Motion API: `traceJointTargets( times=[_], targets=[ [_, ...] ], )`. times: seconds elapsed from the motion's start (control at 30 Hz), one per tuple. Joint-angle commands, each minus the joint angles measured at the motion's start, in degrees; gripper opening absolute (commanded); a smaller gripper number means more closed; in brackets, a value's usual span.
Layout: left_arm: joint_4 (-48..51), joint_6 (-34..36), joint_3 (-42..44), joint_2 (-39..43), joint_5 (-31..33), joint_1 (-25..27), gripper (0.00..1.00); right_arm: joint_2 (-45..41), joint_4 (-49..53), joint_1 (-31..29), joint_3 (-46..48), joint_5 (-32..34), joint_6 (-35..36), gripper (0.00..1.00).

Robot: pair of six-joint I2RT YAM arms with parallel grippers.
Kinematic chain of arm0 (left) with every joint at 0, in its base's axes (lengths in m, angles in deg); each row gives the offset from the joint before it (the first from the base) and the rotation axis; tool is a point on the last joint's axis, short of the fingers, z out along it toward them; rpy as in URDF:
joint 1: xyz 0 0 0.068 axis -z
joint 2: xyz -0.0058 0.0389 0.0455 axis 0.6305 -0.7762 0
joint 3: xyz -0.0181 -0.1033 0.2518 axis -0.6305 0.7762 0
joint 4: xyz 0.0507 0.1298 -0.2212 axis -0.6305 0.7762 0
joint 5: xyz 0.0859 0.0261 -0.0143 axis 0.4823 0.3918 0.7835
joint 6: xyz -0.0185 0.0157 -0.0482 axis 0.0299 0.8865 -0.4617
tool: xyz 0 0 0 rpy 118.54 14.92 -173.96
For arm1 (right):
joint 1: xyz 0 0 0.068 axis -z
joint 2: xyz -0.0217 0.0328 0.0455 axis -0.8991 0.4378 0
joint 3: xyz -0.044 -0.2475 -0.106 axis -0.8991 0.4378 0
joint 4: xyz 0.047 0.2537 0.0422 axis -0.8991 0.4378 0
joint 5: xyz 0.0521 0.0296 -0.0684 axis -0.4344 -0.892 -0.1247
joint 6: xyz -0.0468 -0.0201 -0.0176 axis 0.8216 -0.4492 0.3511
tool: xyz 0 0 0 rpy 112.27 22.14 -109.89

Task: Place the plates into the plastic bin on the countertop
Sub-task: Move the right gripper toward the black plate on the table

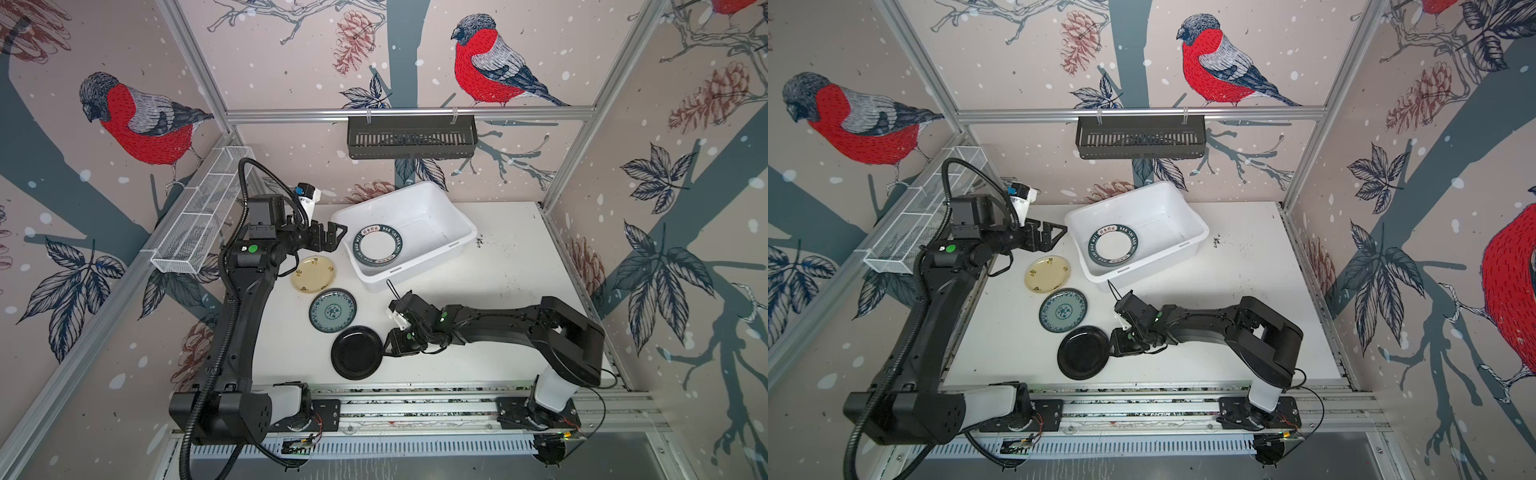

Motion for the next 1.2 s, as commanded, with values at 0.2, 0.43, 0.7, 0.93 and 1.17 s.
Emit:
traceJointTargets(
  times=[0.2, 0.43, 0.7, 0.93, 1.17],
  targets=[
    [-3.41, -1.38, 2.11, 2.07, -1.73, 0.23, 0.97, 4.10, -4.72, 1.35, -1.09, -1.94, 0.57, 0.36],
    [-4.71, -2.76, 3.38, 2.62, -2.40, 0.61, 0.97, 4.88, -9.70, 2.13, 1.71, -2.36, -1.79, 0.32],
    [-5.04, -3.31, 3.46, 2.78, -2.53, 0.86, 0.97, 5.69, -13.63, 3.29, 2.60, -2.63, -3.40, 0.31],
    [-5.05, -3.49, 4.08, 3.32, -2.57, 0.85, 0.96, 7.51, -14.64, 3.57, 1.92, -3.69, -3.54, 0.28],
    [-5.26, -3.69, 4.95, 3.81, -2.61, 0.85, 0.96, 8.57, -13.85, 3.73, 1.77, -2.81, -3.48, 0.24]
  ],
)
